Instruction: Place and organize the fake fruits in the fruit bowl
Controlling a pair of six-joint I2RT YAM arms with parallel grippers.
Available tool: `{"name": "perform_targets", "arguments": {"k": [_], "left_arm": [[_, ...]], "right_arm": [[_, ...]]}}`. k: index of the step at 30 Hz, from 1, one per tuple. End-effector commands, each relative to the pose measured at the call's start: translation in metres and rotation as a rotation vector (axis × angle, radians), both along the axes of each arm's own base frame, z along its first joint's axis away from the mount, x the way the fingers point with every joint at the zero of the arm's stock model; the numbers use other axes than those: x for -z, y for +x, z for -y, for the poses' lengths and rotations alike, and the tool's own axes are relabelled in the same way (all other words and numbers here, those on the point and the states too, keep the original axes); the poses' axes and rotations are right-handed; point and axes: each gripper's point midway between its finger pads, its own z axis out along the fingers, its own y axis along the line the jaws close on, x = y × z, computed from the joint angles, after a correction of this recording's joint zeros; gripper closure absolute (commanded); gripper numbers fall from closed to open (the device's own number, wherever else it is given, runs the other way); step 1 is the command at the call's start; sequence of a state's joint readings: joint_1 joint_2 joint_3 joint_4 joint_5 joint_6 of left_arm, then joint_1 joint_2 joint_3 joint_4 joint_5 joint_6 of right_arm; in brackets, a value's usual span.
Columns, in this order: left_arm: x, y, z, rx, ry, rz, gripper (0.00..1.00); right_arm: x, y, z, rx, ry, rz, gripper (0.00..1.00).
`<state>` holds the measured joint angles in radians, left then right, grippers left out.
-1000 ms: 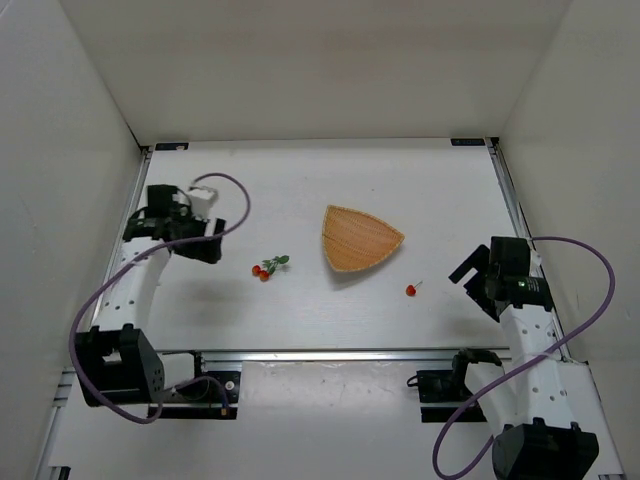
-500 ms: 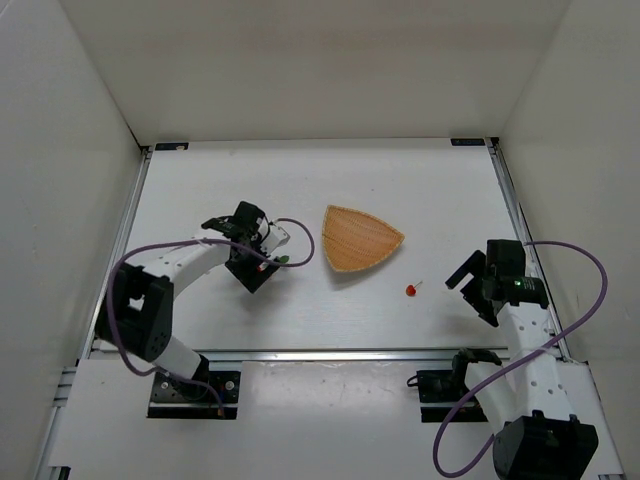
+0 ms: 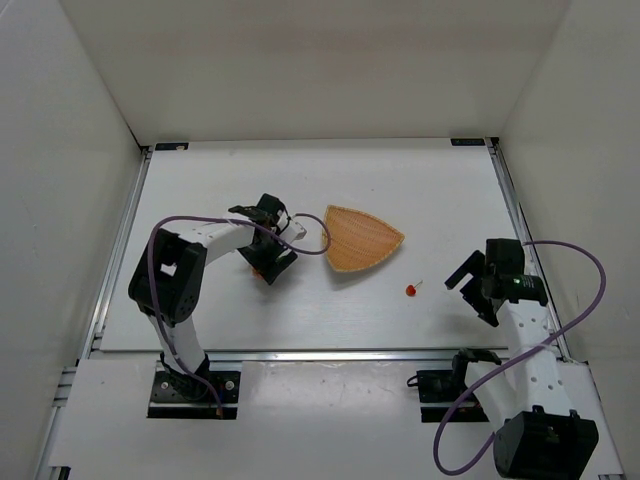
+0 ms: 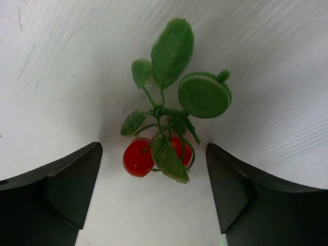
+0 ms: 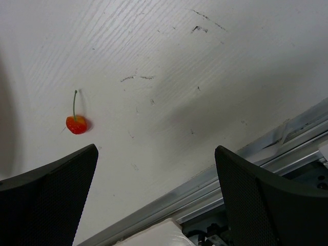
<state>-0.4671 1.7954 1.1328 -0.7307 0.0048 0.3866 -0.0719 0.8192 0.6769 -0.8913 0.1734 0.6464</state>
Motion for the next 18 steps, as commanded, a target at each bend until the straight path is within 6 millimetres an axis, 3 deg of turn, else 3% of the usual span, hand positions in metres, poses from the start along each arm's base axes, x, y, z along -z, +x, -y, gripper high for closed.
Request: {"name": "perform_targets", "arguments": {"k": [1, 3, 10, 14, 17, 18], "left_arm": [[-0.006, 0.005, 0.011, 0.01, -0.034, 0.018, 0.12], [-0.006, 0.005, 0.011, 0.01, -0.034, 0.018, 0.25], [-0.008, 0.003, 0.01, 0.01, -0.028, 0.005, 0.51], [-0.028, 0.009, 0.014, 0.011, -0.039, 0.028, 0.52], [-0.051, 0.02, 0.023, 0.011, -0.06, 0.063, 0.53], [-0.067, 0.03, 0.033, 0.014, -0.083, 0.1, 0.57]], "right_arm": [[0.001, 0.003, 0.003, 0.0, -0.012, -0.004, 0.01], [0.001, 0.003, 0.003, 0.0, -0.012, -0.004, 0.01], [0.002, 0.007, 0.003, 0.0, -0.011, -0.016, 0.01], [-0.004, 0.013, 0.004, -0.008, -0.016, 0.003, 0.01], [-0.002, 0.016, -0.001, -0.021, 0.009, 0.009, 0.01], [0.0, 0.017, -0.003, -0.026, 0.017, 0.013, 0.01]]}}
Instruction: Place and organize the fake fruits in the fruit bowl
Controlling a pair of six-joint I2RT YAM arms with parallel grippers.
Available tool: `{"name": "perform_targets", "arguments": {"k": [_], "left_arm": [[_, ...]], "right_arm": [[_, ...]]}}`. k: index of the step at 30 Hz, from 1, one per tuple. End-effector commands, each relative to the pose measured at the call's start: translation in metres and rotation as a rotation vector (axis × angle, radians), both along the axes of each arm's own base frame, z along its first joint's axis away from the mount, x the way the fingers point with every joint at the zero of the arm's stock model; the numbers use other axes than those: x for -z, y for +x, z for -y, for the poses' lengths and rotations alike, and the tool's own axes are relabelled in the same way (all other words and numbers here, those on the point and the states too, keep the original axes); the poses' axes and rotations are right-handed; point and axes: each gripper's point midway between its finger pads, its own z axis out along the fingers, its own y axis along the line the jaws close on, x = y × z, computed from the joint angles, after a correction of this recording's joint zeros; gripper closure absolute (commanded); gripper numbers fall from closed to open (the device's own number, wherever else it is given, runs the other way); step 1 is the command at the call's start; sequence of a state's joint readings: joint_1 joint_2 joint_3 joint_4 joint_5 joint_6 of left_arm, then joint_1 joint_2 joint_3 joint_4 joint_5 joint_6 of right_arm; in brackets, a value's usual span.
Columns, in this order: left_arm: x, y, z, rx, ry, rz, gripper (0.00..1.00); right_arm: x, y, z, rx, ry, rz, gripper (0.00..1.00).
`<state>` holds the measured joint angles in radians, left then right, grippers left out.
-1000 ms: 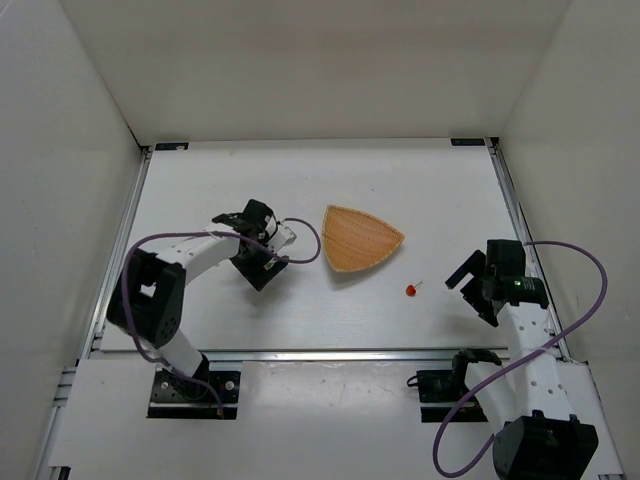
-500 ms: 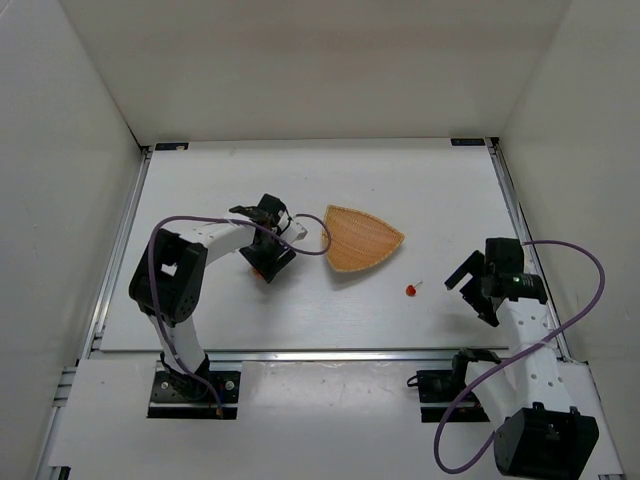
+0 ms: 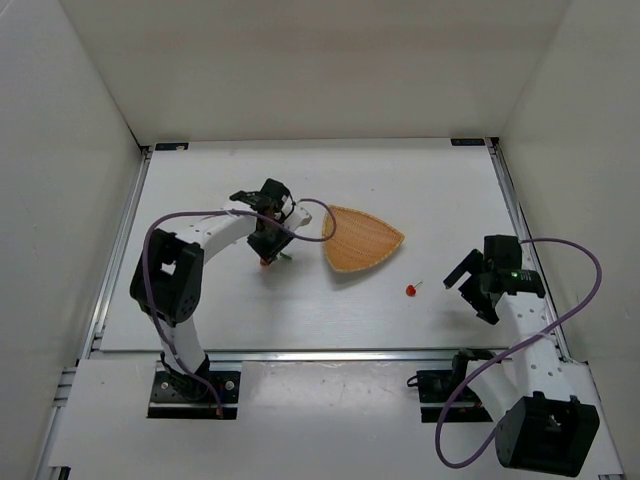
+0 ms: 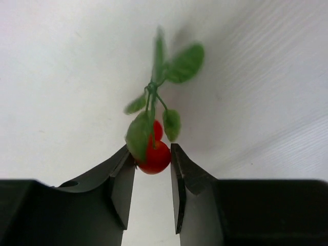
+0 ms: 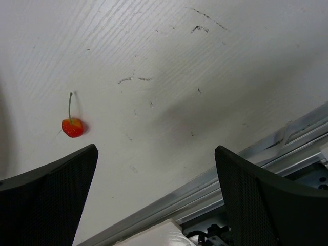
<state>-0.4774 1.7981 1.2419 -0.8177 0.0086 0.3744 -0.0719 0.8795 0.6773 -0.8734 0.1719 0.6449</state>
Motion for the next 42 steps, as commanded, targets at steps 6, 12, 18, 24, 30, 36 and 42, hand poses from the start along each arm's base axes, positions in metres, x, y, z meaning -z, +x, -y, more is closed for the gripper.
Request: {"name": "perform_targets", "arguments": {"k": [6, 12, 18, 24, 30, 36, 42], "left_arm": [[-0.105, 0.046, 0.085, 0.103, -0.152, 0.206, 0.63], [-0.13, 0.059, 0.171, 0.261, -0.201, 0.283, 0.67], [-0.09, 0.054, 0.228, 0.392, -0.178, 0.254, 0.53], [-0.062, 0.058, 0.24, 0.391, -0.163, 0.238, 0.41], [-0.096, 0.057, 0.235, 0.345, -0.196, 0.295, 0.11], [-0.157, 0.076, 0.179, 0.172, -0.256, 0.376, 0.0], [-0.173, 0.093, 0.092, 0.01, -0.214, 0.41, 0.0]], "right_arm": [[0.007, 0.018, -0.019, -0.042, 0.072, 0.032, 0.01], [0.014, 0.025, -0.042, -0.113, 0.074, -0.005, 0.01], [0.018, 0.036, -0.067, -0.16, 0.102, -0.037, 0.01], [0.018, 0.05, -0.088, -0.159, 0.151, -0.011, 0.12], [0.031, 0.055, -0.103, -0.179, 0.144, -0.046, 0.26], [0.052, 0.058, -0.106, -0.18, 0.078, -0.119, 0.33], [0.062, 0.068, -0.104, -0.153, 0.028, -0.137, 0.43]]}}
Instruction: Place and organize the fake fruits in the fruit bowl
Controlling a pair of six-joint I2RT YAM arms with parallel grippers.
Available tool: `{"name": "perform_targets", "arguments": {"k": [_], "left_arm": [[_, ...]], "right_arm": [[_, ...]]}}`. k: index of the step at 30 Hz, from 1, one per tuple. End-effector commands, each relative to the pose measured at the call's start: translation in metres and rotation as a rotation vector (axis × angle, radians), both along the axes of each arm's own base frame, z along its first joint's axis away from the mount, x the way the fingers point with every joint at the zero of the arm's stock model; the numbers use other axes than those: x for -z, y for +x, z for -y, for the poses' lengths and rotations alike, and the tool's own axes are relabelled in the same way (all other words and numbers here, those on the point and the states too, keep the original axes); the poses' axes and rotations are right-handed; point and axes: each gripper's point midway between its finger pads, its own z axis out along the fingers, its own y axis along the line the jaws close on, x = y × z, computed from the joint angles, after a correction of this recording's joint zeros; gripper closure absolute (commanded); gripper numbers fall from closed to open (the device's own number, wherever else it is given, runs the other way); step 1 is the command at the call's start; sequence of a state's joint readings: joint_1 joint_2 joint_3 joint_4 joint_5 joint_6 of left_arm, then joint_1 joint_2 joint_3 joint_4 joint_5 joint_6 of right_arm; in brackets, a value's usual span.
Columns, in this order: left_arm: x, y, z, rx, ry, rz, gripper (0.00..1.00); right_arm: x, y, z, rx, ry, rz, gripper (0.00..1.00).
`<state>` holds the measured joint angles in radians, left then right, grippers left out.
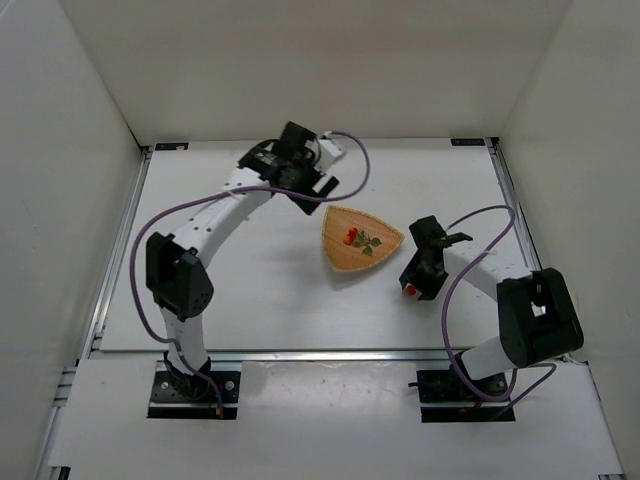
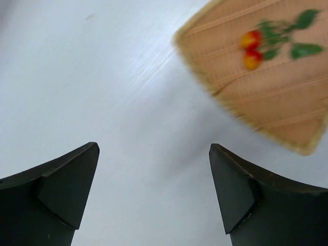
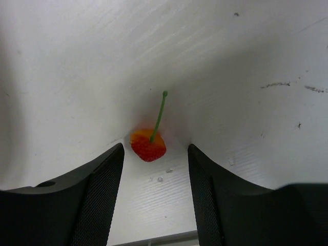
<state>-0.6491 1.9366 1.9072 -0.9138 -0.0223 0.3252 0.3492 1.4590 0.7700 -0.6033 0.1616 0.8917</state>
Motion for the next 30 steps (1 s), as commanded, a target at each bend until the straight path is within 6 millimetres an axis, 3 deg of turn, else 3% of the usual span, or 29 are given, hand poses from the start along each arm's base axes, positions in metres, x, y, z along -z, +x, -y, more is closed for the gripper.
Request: {"name": "perform_targets", "arguments": {"k": [1, 4, 10, 14, 17, 19, 21, 27, 30], "left_arm": [[-0.013, 0.009, -0.064, -0.148, 0.004, 0.011, 0.0], [-0.011, 0.009, -0.097, -0.226, -0.005, -0.009, 0.0], [-0.011, -0.002, -0.127, -0.291, -0.018, -0.025, 0.0], [-0.009, -0.002, -0.15, -0.341, -0.018, -0.026, 0.0], [-0.005, -0.005, -0.164, -0.371, -0.022, -0.035, 0.0], [0.004, -0.007, -0.178, -0.408, -0.026, -0.055, 0.0], [0.007, -0.01, -0.185, -0.421, -0.028, -0.068, 0.0], [0.009, -0.016, -0.207, -0.478, -0.04, -0.078, 0.0], [0.004, -0.018, -0.219, -0.508, -0.054, -0.069, 0.0]], "right_arm": [[-0.005, 0.02, 0.002, 0.035, -0.036, 0.053, 0.46], [0.002, 0.017, 0.003, 0.034, -0.046, 0.028, 0.57], [0.002, 0.015, 0.01, 0.05, -0.077, 0.032, 0.77], [-0.023, 0.016, 0.021, 0.049, -0.137, 0.076, 0.79], [-0.068, 0.037, 0.022, 0.028, -0.205, 0.232, 0.79], [-0.103, 0.058, 0.004, -0.016, -0.203, 0.346, 0.79], [-0.106, 0.069, -0.007, -0.061, -0.223, 0.342, 0.79], [-0.097, 0.103, -0.078, -0.259, -0.181, 0.267, 0.77], [-0.087, 0.107, -0.089, -0.303, -0.193, 0.206, 0.67]]}}
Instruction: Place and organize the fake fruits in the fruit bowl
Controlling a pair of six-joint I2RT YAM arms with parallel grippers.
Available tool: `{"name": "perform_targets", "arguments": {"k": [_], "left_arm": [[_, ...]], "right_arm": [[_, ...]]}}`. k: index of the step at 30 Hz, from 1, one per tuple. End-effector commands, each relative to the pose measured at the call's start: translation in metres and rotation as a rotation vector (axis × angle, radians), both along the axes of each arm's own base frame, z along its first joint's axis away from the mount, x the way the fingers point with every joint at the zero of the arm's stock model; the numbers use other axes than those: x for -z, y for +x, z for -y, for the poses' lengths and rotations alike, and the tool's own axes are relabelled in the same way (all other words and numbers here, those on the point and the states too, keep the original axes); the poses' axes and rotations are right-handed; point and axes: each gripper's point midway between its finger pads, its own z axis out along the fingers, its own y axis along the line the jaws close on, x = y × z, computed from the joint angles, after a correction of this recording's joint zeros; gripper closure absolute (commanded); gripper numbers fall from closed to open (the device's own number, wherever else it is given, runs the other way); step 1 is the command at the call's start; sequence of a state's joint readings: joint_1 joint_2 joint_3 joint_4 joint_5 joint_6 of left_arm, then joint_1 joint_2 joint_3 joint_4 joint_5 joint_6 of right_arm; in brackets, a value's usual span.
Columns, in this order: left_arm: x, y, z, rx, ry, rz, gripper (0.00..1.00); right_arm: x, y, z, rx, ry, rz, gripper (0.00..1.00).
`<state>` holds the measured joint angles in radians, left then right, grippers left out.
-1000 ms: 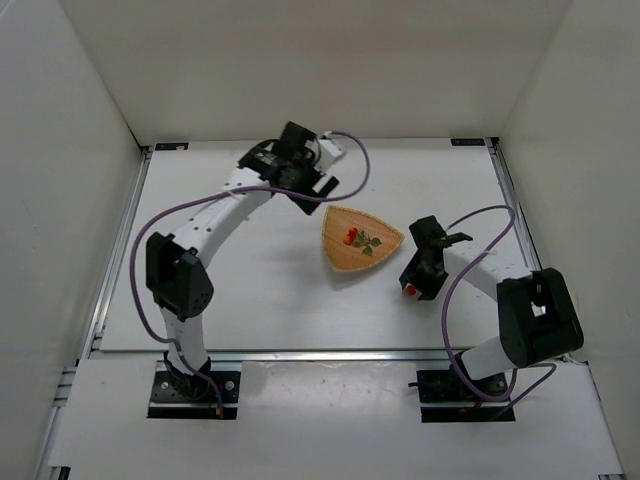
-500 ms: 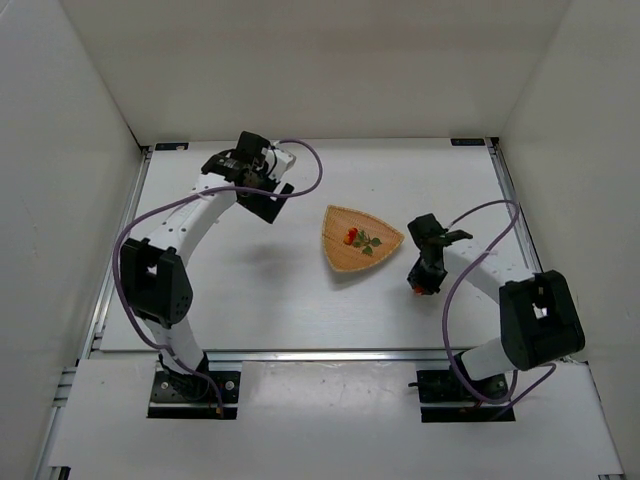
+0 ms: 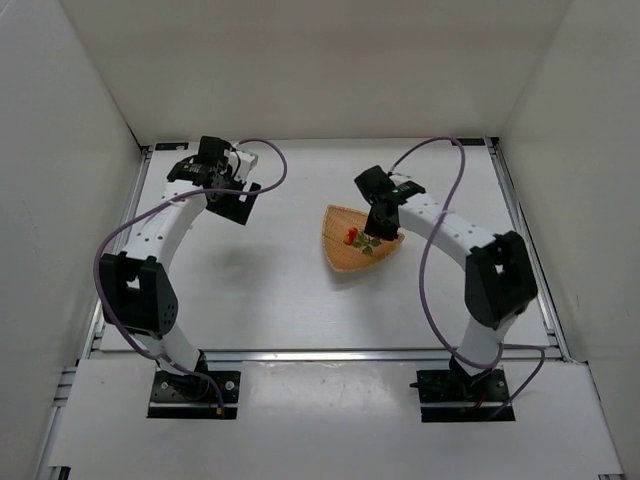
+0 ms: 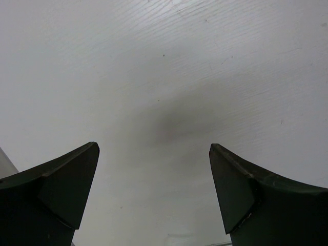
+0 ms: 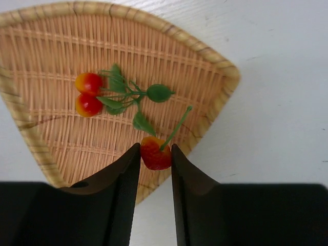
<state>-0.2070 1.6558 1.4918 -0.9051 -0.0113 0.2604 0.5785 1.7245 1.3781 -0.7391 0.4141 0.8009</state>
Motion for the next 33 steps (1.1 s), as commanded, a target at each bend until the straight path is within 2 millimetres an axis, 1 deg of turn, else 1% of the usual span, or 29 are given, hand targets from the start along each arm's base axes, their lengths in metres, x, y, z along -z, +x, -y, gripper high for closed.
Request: {"name": "perform_targets", "arguments": {"k": [1, 2, 3, 4, 5, 6, 7, 8, 9, 10, 12, 13, 14, 15, 16, 17, 18, 19, 20, 21, 22, 23, 24, 26, 27, 28, 30, 32, 33], "left_arm": [[-0.027, -0.004, -0.006, -0.018, -0.052, 0.076, 0.0], [-0.024, -0.005, -0.011, -0.032, -0.05, 0.067, 0.0], [-0.028, -0.006, -0.011, -0.032, -0.052, 0.079, 0.0], [-0.025, -0.007, -0.014, -0.037, -0.059, 0.069, 0.0], [-0.025, -0.007, -0.017, -0.046, -0.059, 0.069, 0.0], [-0.028, -0.008, -0.017, -0.046, -0.06, 0.078, 0.0], [-0.028, -0.007, -0.02, -0.052, -0.067, 0.077, 0.0], [-0.028, -0.007, -0.02, -0.052, -0.067, 0.077, 0.0], [-0.028, -0.007, -0.02, -0.052, -0.067, 0.077, 0.0], [-0.031, -0.007, -0.025, -0.064, -0.068, 0.086, 0.0], [-0.031, -0.007, -0.029, -0.076, -0.068, 0.087, 0.0], [-0.035, -0.007, -0.035, -0.1, -0.074, 0.097, 0.0], [-0.035, -0.007, -0.04, -0.113, -0.081, 0.096, 0.0], [-0.036, -0.005, -0.044, -0.136, -0.089, 0.105, 0.0], [-0.037, -0.007, -0.048, -0.147, -0.089, 0.108, 0.0], [-0.037, -0.007, -0.057, -0.183, -0.095, 0.108, 0.0], [-0.037, -0.01, -0.062, -0.208, -0.102, 0.108, 0.0], [-0.037, -0.011, -0.071, -0.242, -0.107, 0.115, 0.0], [-0.037, -0.011, -0.076, -0.256, -0.107, 0.115, 0.0], [-0.035, -0.013, -0.083, -0.274, -0.099, 0.12, 0.0], [-0.035, -0.013, -0.086, -0.293, -0.104, 0.12, 0.0], [-0.031, -0.016, -0.099, -0.342, -0.08, 0.113, 0.0], [-0.031, -0.017, -0.105, -0.359, -0.069, 0.115, 0.0], [-0.028, -0.02, -0.116, -0.4, -0.057, 0.107, 0.0], [-0.024, -0.022, -0.116, -0.401, -0.056, 0.098, 0.0], [-0.028, -0.023, -0.119, -0.411, -0.056, 0.11, 0.0], [-0.025, -0.028, -0.119, -0.411, -0.055, 0.101, 0.0], [-0.028, -0.029, -0.122, -0.422, -0.056, 0.112, 0.0], [-0.029, -0.032, -0.122, -0.422, -0.056, 0.114, 0.0]], "right_arm": [[0.0, -0.003, -0.011, -0.069, -0.043, -0.06, 0.63], [0.001, -0.005, -0.009, -0.08, -0.054, -0.069, 0.5], [-0.003, -0.003, -0.01, -0.09, -0.054, -0.061, 0.44], [-0.003, -0.003, -0.01, -0.09, -0.054, -0.061, 0.35], [-0.012, -0.004, -0.012, -0.106, -0.036, -0.044, 0.19], [-0.017, -0.01, -0.014, -0.128, -0.03, -0.048, 0.13], [-0.022, -0.01, -0.014, -0.128, -0.022, -0.035, 0.09], [-0.041, -0.011, -0.013, -0.128, 0.005, 0.008, 0.06], [-0.047, -0.017, -0.01, -0.128, 0.009, 0.015, 0.01], [-0.068, -0.021, -0.006, -0.128, 0.04, 0.066, 0.01], [-0.085, -0.027, 0.006, -0.11, 0.053, 0.115, 0.01], [-0.096, -0.034, 0.024, -0.069, 0.066, 0.145, 0.01], [-0.099, -0.04, 0.033, -0.055, 0.082, 0.15, 0.01], [-0.113, -0.044, 0.054, -0.005, 0.114, 0.193, 0.01], [-0.111, -0.049, 0.066, 0.011, 0.124, 0.191, 0.01], [-0.093, -0.061, 0.081, 0.002, 0.098, 0.148, 0.01], [-0.089, -0.064, 0.105, 0.049, 0.095, 0.143, 0.01], [-0.092, -0.075, 0.114, 0.051, 0.119, 0.164, 0.01], [-0.077, -0.085, 0.127, 0.069, 0.106, 0.133, 0.01], [-0.08, -0.093, 0.15, 0.133, 0.096, 0.151, 0.01], [-0.076, -0.102, 0.163, 0.164, 0.074, 0.138, 0.01], [-0.075, -0.106, 0.174, 0.198, 0.055, 0.15, 0.0], [-0.074, -0.116, 0.19, 0.25, 0.045, 0.164, 0.0], [-0.081, -0.12, 0.205, 0.291, 0.039, 0.206, 0.0], [-0.082, -0.124, 0.204, 0.277, 0.055, 0.218, 0.0], [-0.083, -0.121, 0.195, 0.241, 0.105, 0.224, 0.0], [-0.089, -0.121, 0.188, 0.218, 0.137, 0.239, 0.0], [-0.086, -0.123, 0.188, 0.22, 0.135, 0.212, 0.0], [-0.084, -0.122, 0.192, 0.244, 0.118, 0.206, 0.0]]}}
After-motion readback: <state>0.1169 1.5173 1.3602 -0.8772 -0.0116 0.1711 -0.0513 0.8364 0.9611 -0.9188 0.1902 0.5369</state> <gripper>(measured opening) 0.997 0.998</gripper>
